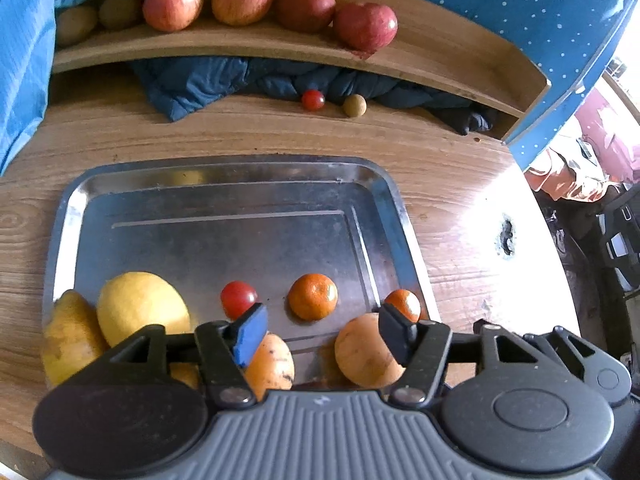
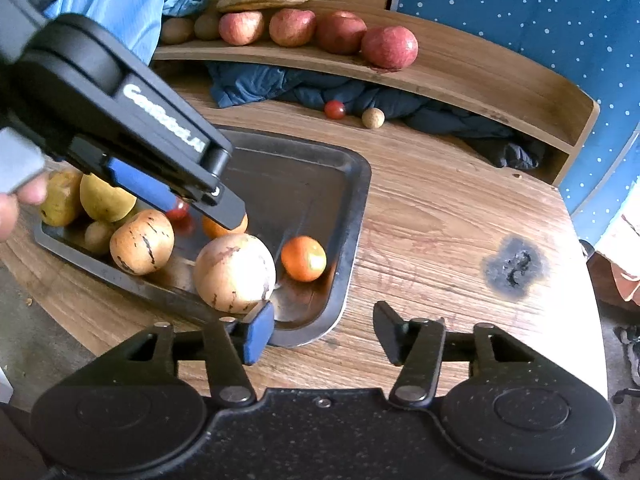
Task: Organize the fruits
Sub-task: 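Open both tools to release the tangerines onto the tray, then reach both tools back toward the cherry tomato and small brown fruit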
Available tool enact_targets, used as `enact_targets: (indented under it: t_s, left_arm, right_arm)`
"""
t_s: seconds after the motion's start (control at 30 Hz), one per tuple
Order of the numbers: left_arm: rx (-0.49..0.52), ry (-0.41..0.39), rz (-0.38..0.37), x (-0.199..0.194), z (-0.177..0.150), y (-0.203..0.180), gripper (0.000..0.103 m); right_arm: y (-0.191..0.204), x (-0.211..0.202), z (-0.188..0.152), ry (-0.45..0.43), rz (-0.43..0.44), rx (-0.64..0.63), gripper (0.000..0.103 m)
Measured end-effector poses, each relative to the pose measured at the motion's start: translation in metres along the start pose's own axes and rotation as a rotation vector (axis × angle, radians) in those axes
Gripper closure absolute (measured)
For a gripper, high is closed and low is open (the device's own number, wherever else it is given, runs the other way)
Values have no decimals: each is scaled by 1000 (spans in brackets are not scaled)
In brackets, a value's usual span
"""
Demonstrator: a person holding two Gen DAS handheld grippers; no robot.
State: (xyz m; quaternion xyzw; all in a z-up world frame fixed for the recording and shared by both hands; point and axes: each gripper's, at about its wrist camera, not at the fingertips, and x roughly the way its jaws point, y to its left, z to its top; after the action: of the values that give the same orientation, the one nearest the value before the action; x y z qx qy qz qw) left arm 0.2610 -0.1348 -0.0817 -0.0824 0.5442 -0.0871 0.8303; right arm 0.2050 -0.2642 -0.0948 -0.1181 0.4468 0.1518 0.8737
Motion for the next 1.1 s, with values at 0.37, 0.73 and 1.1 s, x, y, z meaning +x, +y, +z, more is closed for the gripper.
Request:
enact_targets:
  t_s: [0.37,0.73,1.1]
  left_arm:
    - [1,-17,59,-35,-13,23,21]
    - [-45,3,157,-60,-34,58,9]
    - [-33,87,260,-60,-43,80,0]
  right_arm:
    - [-1,-13,3,-28,25,7,23]
    - [7,-23,16,-46,144,0,10]
    - [28,-13,21,-12,228,-34,1]
